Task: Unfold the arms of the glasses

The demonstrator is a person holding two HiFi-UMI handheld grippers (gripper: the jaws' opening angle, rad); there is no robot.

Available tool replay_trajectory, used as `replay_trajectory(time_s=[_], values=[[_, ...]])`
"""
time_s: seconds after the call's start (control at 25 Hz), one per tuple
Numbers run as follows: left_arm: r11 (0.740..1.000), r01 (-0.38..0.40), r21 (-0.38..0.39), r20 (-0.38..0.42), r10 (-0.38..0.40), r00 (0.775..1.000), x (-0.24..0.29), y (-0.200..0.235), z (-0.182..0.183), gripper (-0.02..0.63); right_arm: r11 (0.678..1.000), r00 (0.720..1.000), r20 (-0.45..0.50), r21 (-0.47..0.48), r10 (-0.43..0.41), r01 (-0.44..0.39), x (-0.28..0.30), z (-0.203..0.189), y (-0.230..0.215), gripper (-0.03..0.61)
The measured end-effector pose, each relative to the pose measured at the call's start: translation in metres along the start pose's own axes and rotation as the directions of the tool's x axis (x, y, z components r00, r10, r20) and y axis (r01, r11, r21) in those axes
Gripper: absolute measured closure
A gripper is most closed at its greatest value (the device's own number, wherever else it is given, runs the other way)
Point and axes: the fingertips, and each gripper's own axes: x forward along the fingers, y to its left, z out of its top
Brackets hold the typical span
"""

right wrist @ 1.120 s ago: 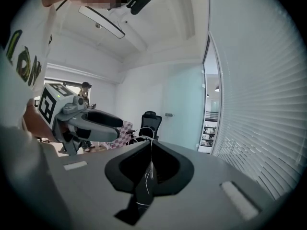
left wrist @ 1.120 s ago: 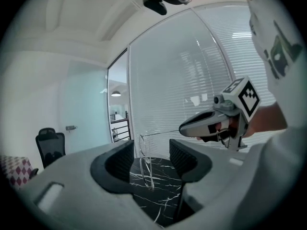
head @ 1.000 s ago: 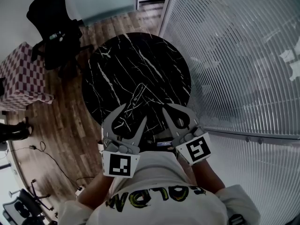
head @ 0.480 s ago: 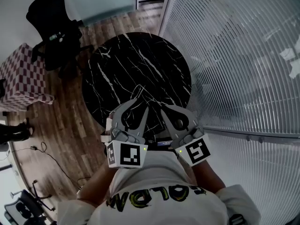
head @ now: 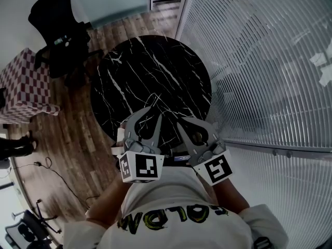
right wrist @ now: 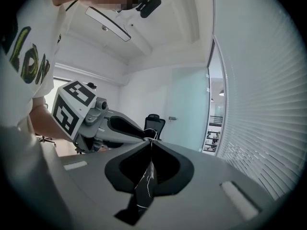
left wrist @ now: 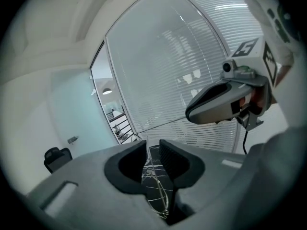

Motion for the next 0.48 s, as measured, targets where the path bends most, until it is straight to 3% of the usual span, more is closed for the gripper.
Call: replay_trajectory(time_s=[0.2,0.48], values=[[0.996,-0.052,0.074,-0.044,0.055,0.998,0.0044,0.0017,-0.0051,0.543,1.0,1.0,0.002,-0.01,0.003,-0.003,-0.0009,0.0025,0.0019,0.568],[0.994,-0.079,0.081,-0.044,0.083,0.996,0.0043,0.0063,-0.0078,0.589,1.0,1.0,0.004,-0.003,-0.002,0.002,-0.0019,0.0032,0.0022,0.568]])
